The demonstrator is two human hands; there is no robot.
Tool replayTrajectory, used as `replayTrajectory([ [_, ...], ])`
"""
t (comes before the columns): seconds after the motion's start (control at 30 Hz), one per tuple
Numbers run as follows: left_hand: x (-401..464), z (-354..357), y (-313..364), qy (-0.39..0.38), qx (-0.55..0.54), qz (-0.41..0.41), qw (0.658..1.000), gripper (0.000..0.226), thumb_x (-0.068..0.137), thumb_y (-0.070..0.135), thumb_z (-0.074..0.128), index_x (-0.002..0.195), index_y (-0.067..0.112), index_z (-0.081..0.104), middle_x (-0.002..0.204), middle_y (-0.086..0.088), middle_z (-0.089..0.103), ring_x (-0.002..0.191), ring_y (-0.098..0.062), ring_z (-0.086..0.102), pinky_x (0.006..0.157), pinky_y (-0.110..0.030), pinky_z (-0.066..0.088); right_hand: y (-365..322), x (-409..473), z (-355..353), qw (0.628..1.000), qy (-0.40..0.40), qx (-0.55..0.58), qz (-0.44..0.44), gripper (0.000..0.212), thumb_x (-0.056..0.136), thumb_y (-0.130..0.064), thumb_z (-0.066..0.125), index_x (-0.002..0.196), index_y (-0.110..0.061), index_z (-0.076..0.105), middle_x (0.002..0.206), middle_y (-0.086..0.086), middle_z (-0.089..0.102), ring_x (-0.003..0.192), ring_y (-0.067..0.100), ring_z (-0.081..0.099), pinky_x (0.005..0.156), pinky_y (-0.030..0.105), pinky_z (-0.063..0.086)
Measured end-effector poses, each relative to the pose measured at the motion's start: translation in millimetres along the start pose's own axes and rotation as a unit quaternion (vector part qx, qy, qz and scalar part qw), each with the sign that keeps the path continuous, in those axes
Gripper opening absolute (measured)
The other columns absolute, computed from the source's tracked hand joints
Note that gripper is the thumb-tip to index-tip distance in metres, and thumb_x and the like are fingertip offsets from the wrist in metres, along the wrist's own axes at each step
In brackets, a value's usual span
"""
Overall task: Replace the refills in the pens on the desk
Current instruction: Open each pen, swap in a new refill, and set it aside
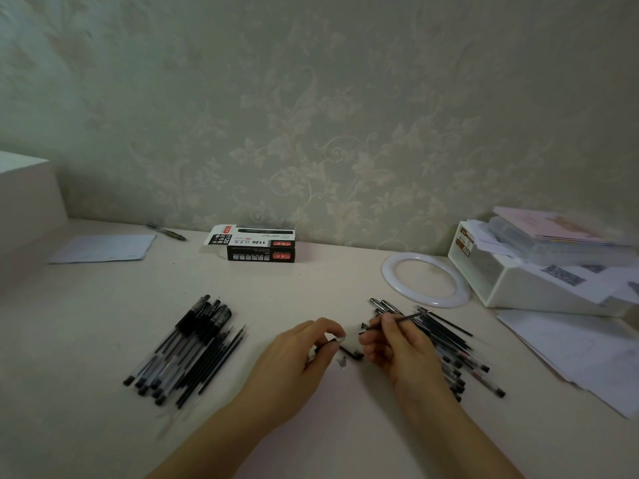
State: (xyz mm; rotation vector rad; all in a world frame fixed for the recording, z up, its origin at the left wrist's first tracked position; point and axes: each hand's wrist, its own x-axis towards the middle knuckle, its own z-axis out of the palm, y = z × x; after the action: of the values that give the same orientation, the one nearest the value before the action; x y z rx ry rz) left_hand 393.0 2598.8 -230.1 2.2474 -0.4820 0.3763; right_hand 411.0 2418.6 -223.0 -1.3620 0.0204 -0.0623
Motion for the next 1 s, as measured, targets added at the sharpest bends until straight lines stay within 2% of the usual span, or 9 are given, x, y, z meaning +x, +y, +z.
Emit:
replayTrajectory([
  [0.17,0,-1,1,-0.005,-0.008,-0.003,1.0,0.013,0.096,0.037,0.051,0.105,0.046,0.054,0.087,0.025,0.058,0.058,0.002,0.052,0.053,-0.01,0.035,1,1,-1,1.0,-0.008,-0.005,0.002,0.029,0.101,-0.025,0.048,0.086,-0.008,0.067,0.071,0.011,0.071,0.06,0.014,0.064,0.057,0.021,0.053],
  [0.33,0,-1,2,-0.008,-0.018,0.003,1.0,0.014,0.096,0.034,0.052,0.106,0.043,0.056,0.086,0.026,0.057,0.058,0.006,0.051,0.053,-0.007,0.034,1,2,-3,1.0,-0.014,-0.004,0.009,0.029,0.101,-0.025,0.049,0.086,-0.008,0.066,0.07,0.011,0.07,0.06,0.014,0.064,0.057,0.022,0.053],
  [0.43,1,0,3,-0.012,-0.029,0.008,0.999,0.014,0.096,0.031,0.054,0.106,0.041,0.056,0.084,0.024,0.058,0.059,0.008,0.051,0.053,-0.006,0.033,-1,-1,-1,0.999,-0.044,-0.032,0.006,0.028,0.101,-0.024,0.049,0.087,-0.006,0.067,0.07,0.01,0.07,0.061,0.014,0.064,0.059,0.02,0.052],
  [0.53,0,2,3,-0.021,-0.041,0.012,0.999,0.016,0.096,0.033,0.053,0.108,0.043,0.051,0.085,0.018,0.06,0.053,0.0,0.05,0.05,-0.009,0.03,-2,-7,4,0.98,-0.095,-0.17,-0.045,0.026,0.099,-0.025,0.053,0.084,-0.01,0.069,0.068,0.001,0.069,0.061,0.005,0.062,0.059,0.015,0.048],
  [0.63,0,2,1,-0.022,-0.064,-0.002,0.998,0.021,0.096,0.03,0.052,0.109,0.045,0.044,0.086,0.015,0.059,0.047,-0.007,0.047,0.048,-0.013,0.03,1,-14,8,0.929,-0.119,-0.33,-0.117,0.021,0.095,-0.039,0.057,0.084,-0.024,0.069,0.073,-0.004,0.069,0.066,0.006,0.062,0.062,0.021,0.049],
  [0.7,1,1,0,-0.016,-0.07,-0.004,0.997,0.024,0.096,0.027,0.052,0.111,0.044,0.043,0.087,0.016,0.059,0.045,-0.008,0.045,0.047,-0.013,0.03,-2,-16,7,0.905,-0.115,-0.38,-0.156,0.027,0.09,-0.053,0.056,0.083,-0.029,0.068,0.074,-0.007,0.068,0.066,0.006,0.062,0.062,0.02,0.049],
  [0.8,2,-1,2,0.0,-0.085,0.004,0.996,0.025,0.097,0.026,0.052,0.114,0.043,0.044,0.086,0.015,0.059,0.044,-0.009,0.043,0.047,-0.011,0.029,-6,-14,0,0.889,-0.098,-0.402,-0.196,0.04,0.079,-0.067,0.056,0.075,-0.029,0.067,0.071,-0.01,0.064,0.064,0.005,0.058,0.06,0.015,0.043],
  [0.9,2,-3,2,0.009,-0.091,0.006,0.996,0.028,0.097,0.026,0.052,0.117,0.043,0.045,0.084,0.013,0.058,0.044,-0.01,0.042,0.047,-0.011,0.029,-6,-13,-1,0.917,-0.084,-0.356,-0.157,0.033,0.076,-0.064,0.065,0.083,-0.032,0.064,0.076,-0.008,0.066,0.066,0.007,0.06,0.061,0.016,0.047],
  [1.0,1,-2,2,0.002,-0.084,0.009,0.996,0.027,0.097,0.027,0.053,0.117,0.043,0.045,0.084,0.012,0.056,0.044,-0.01,0.042,0.047,-0.011,0.029,-4,-10,2,0.95,-0.064,-0.283,-0.119,0.029,0.073,-0.063,0.062,0.086,-0.038,0.064,0.078,-0.002,0.069,0.072,0.013,0.066,0.07,0.031,0.053],
])
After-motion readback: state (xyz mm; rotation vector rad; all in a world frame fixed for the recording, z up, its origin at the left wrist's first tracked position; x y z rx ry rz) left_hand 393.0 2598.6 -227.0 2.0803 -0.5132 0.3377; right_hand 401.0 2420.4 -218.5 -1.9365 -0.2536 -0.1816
